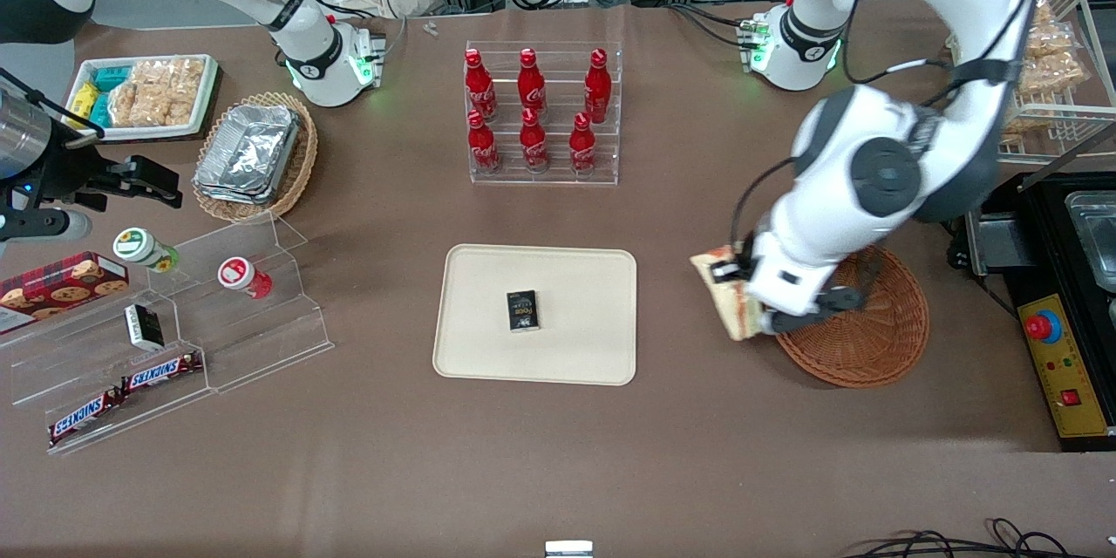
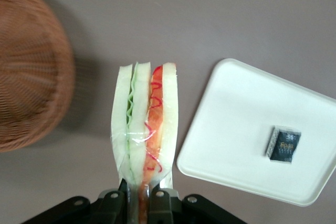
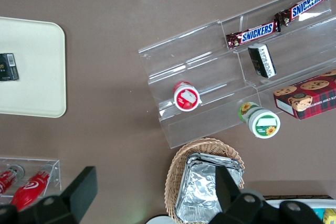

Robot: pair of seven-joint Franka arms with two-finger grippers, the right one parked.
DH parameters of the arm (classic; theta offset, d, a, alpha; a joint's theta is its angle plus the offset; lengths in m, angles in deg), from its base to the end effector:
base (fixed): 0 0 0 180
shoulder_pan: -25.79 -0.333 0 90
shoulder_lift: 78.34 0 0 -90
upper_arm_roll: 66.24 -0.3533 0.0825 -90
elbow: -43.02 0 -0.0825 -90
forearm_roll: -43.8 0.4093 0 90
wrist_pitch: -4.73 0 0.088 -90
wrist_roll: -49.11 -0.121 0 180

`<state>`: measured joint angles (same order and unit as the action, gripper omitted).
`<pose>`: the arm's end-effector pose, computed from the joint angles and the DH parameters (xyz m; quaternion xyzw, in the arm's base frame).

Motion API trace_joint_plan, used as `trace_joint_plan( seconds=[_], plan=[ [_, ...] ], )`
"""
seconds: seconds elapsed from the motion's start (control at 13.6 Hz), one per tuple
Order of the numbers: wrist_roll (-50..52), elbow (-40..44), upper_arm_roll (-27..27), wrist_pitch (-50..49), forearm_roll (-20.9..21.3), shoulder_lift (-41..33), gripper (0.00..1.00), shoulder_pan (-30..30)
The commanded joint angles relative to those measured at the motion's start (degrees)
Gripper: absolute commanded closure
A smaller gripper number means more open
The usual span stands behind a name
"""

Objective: Place sandwich from basket to tray
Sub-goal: 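Lift the sandwich and carry it with the left gripper toward the cream tray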

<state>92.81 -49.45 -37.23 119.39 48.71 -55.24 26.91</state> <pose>0.6306 -0.3086 0.4307 0.9911 0.1195 -0.0196 0.0555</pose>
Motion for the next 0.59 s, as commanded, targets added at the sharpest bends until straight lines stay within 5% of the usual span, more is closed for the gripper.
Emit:
trace_joint_plan(
  seconds=[0.0, 0.51],
  plan=[
    [0.0, 3.4, -0.3, 3.9, 5.1, 5.7, 1.0, 5.4],
    [0.2, 7.8, -0.4, 8.0, 14.9, 18.4, 1.0, 13.4]
  ],
)
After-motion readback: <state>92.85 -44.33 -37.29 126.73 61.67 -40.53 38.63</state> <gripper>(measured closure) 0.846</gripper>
